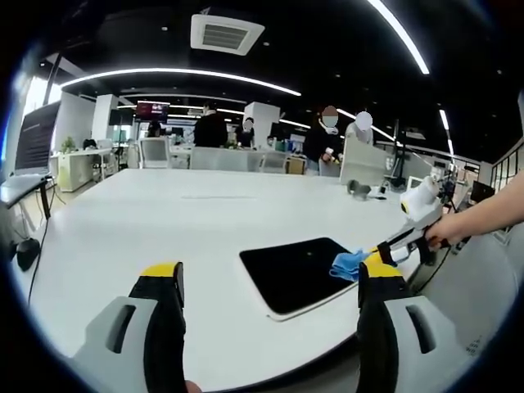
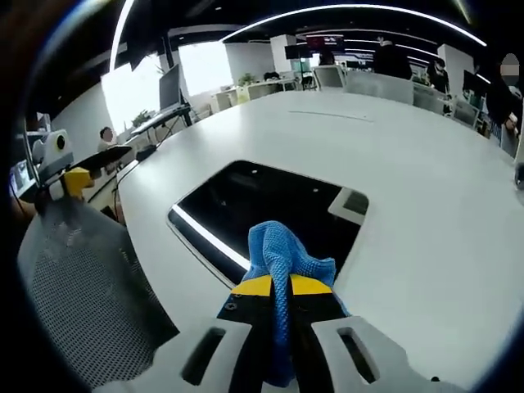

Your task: Wipe the mirror surface with the cleaning cloth until all visible marks leave the cleaned area.

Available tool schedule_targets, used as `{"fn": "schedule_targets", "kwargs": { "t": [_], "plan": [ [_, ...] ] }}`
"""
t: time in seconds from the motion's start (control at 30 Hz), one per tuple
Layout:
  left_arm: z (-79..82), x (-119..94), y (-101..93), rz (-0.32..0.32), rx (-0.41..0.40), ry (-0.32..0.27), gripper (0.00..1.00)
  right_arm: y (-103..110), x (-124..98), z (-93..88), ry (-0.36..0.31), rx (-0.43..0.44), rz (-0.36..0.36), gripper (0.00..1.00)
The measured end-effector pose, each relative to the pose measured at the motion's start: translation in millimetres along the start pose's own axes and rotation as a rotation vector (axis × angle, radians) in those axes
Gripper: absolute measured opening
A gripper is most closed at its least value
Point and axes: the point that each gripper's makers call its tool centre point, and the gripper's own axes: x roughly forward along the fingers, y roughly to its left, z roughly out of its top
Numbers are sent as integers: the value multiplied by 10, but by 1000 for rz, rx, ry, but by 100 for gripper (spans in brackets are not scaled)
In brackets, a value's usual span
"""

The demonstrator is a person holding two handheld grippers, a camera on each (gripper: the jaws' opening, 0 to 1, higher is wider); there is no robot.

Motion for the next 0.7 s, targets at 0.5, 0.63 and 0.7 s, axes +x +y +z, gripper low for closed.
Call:
{"fn": "schedule_targets", "kwargs": {
  "t": [0.5,0.63,0.7],
  "plan": [
    [6,2,14,4,-1,-7,85,503,333,206,18,-79,108,0],
    [7,1,12,3,-2,-8,84,609,393,242,11,-80,127,0],
    [7,2,12,3,-1,-6,84,700,437,270,10,-87,142,0]
  ]
}}
